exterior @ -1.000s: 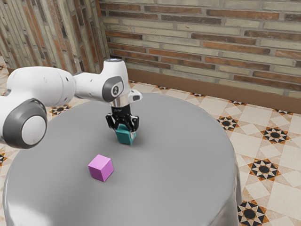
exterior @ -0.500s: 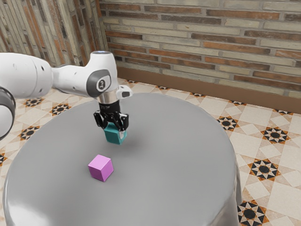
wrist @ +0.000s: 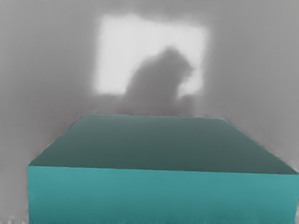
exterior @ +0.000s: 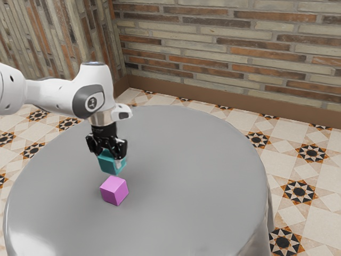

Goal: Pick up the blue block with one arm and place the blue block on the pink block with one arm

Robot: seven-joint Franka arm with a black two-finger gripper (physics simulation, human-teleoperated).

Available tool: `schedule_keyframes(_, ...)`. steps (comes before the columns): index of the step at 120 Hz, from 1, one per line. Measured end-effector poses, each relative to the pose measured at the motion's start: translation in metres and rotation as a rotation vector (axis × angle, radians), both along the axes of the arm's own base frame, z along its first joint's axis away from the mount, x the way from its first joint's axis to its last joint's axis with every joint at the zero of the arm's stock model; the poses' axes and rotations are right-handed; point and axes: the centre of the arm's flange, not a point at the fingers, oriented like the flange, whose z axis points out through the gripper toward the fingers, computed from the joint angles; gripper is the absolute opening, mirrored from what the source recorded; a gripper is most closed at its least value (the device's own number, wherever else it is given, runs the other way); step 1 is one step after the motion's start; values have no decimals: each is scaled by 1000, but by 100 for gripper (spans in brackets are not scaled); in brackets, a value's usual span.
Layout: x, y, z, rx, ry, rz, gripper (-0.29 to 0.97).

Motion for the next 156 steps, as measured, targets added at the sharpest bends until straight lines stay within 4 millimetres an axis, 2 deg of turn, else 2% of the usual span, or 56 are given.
schedule_keyframes(13, -15, 2, -4, 12, 19, -18, 34)
schedule_keyframes(37, -32, 4, -7, 26, 33, -46, 34)
schedule_keyframes(76, -43, 2, -17, 26, 49, -72, 34)
schedule_keyframes(98, -42, -1, -17, 22, 46, -87, 52)
schedule_keyframes(122, -41, -1, -16, 19, 41, -94, 62)
schedule_keyframes(140, -37, -1, 14, 21, -15, -98, 65)
schedule_keyframes(148, -33, -1, 36, 23, -56, -100, 66)
schedule_keyframes(156, -27, 0, 67, 27, -104, -101, 66)
